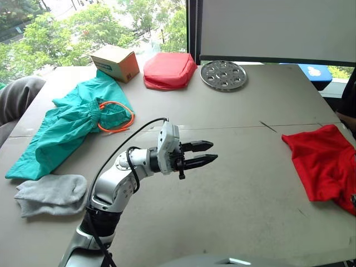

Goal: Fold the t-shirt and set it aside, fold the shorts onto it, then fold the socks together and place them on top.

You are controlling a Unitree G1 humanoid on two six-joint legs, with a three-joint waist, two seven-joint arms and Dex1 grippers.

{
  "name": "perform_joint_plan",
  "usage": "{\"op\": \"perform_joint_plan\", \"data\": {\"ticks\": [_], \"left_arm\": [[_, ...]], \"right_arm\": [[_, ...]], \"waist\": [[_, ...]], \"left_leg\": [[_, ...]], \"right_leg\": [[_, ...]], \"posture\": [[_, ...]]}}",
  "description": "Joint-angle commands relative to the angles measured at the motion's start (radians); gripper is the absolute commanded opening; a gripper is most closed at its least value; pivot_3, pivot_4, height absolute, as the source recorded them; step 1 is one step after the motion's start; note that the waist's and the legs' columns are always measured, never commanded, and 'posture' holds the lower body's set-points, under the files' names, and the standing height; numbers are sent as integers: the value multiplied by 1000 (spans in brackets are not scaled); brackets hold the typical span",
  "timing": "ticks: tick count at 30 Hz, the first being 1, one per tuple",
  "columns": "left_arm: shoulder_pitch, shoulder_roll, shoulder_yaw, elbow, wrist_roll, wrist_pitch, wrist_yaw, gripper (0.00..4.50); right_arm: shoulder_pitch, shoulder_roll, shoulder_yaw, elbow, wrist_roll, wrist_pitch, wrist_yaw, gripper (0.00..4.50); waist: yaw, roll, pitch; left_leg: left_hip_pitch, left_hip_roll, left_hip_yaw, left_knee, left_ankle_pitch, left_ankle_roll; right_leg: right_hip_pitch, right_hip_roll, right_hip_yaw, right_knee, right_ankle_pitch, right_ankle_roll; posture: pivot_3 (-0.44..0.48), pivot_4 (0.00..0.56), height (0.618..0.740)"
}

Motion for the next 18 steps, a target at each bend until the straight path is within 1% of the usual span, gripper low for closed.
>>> {"op": "perform_joint_plan", "data": {"ticks": [1, 2, 3, 5, 6, 7, 9, 11, 13, 16, 17, 18], "left_arm": [[0, -13, 44, 8, -23, 4, 25, 2592], [8, -16, 63, 8, -29, 11, 46, 2871], [17, -16, 80, 3, -23, 6, 69, 3259], [34, -20, 131, -6, -30, 13, 129, 4275], [50, -20, 163, -16, -28, 12, 167, 4449], [69, -21, 191, -33, -19, 10, 207, 4449], [105, -23, 251, -59, -15, 12, 280, 4449], [157, -35, 338, -113, -3, 15, 397, 4449], [201, -47, 420, -178, 30, 32, 538, 4449], [262, 7, 489, -257, 181, 91, 711, 4449], [282, 57, 487, -267, 261, 98, 737, 4449], [291, 94, 484, -265, 311, 99, 748, 4449]], "right_arm": [[-80, -76, 138, -205, 122, -30, 37, 4500], [-142, -103, 220, -232, 129, -17, 20, 4500], [-216, -126, 302, -246, 139, -2, -3, 4500], [-369, -163, 464, -248, 129, 25, -38, 4500], [-463, -177, 561, -233, 110, 32, -36, 4500], [-549, -182, 638, -205, 98, 35, -32, 4500], [-674, -186, 757, -156, 77, 42, -21, 4500], [-792, -190, 862, -88, 57, 33, 37, 4500], [-878, -202, 947, -20, 32, 13, 114, 4500], [-957, -192, 1041, 76, -9, -41, 210, 4500], [-964, -190, 1076, 112, -43, -84, 248, 4500], [-972, -185, 1104, 140, -70, -114, 271, 4500]], "waist": [[-6, 0, 0], [-7, -1, 1], [-11, -1, 1], [-19, -3, 2], [-19, -4, 2], [-20, -6, 2], [-15, -7, 2], [-9, -7, 2], [-5, -9, 3], [4, -11, 5], [6, -12, 5], [7, -12, 5]], "left_leg": [[0, 0, 0, 0, 0, 0], [1, 1, 0, 0, 0, 0], [0, 1, 0, 0, 0, 0], [1, 1, -1, 0, 0, 0], [0, 0, -1, 0, 0, 0], [1, -2, -1, 0, 0, 0], [-1, -3, -1, -1, 0, 0], [-2, -4, -3, -2, 0, 1], [-3, -4, -2, -2, 0, 1], [-3, -4, -2, -1, -1, 2], [-3, -4, -2, -1, -1, 2], [-2, -4, -3, -1, -1, 2]], "right_leg": [[0, 0, 0, 0, 0, 0], [0, 1, 0, 0, 0, 0], [0, 1, 0, 0, 0, 0], [0, 1, 0, 1, 0, 0], [0, 1, 0, 1, 0, 0], [0, 2, 0, 2, 0, 0], [0, 3, 0, 1, 1, -1], [0, 3, 0, 1, 2, -5], [0, 2, 0, -1, 3, -5], [1, 2, 0, -1, 3, -5], [1, 2, 0, 0, 3, -5], [1, 2, -1, 0, 3, -5]], "posture": [[0, 150, 739], [0, 150, 739], [0, 150, 739], [0, 150, 739], [0, 150, 739], [0, 150, 739], [0, 150, 739], [0, 150, 739], [0, 150, 739], [0, 150, 739], [0, 150, 739], [0, 150, 739]]}}
